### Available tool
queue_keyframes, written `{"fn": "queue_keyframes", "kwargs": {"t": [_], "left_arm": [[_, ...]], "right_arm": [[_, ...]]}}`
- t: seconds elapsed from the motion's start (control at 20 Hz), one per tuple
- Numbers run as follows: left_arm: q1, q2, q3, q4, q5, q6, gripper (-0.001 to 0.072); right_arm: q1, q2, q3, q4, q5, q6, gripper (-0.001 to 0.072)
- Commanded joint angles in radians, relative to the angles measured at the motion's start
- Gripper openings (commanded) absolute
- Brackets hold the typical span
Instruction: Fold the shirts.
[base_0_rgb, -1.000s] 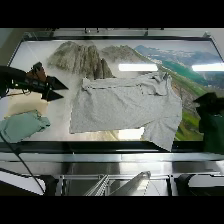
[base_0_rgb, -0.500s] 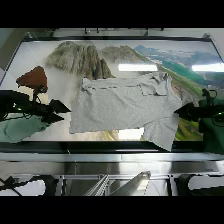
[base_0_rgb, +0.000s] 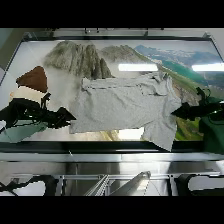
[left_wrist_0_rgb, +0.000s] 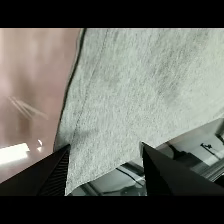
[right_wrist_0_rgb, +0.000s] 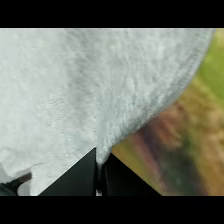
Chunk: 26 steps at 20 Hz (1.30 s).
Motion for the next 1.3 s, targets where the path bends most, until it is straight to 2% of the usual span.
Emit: {"fn": "queue_keyframes", "kwargs": {"t": [0.0, 0.15, 0.25, 0.35, 0.65, 0.75, 1.0, 1.25], "left_arm": [[-0.028, -0.069, 0.014, 0.008, 0.018, -0.019, 0.0468], [-0.042, -0.124, 0.018, -0.055, 0.033, -0.009, 0.0468], [-0.034, -0.126, 0.023, -0.107, 0.085, 0.053, 0.0469], [0.002, -0.097, 0.069, -0.103, 0.148, 0.062, 0.0469], [0.174, 0.106, 0.137, 0.163, 0.172, -0.036, 0.0470], [0.199, 0.139, 0.080, 0.179, 0.167, -0.046, 0.0470], [0.120, 0.107, -0.095, 0.172, 0.085, -0.037, 0.0469], [-0.030, -0.014, -0.057, 0.137, 0.014, -0.032, 0.0468]], "right_arm": [[0.002, 0.038, 0.001, 0.016, 0.029, 0.000, 0.0012], [0.002, 0.054, 0.001, 0.016, 0.048, 0.001, 0.0013], [0.002, 0.055, 0.001, 0.016, 0.055, 0.003, 0.0012], [0.002, 0.055, 0.001, 0.016, 0.055, 0.016, 0.0012], [0.003, 0.055, 0.001, 0.016, 0.062, 0.020, 0.0013], [0.003, 0.055, 0.001, 0.016, 0.062, 0.023, 0.0013], [0.003, 0.055, 0.001, 0.016, 0.067, 0.024, 0.0012], [0.002, 0.055, 0.001, 0.014, 0.102, 0.031, 0.0012]]}}
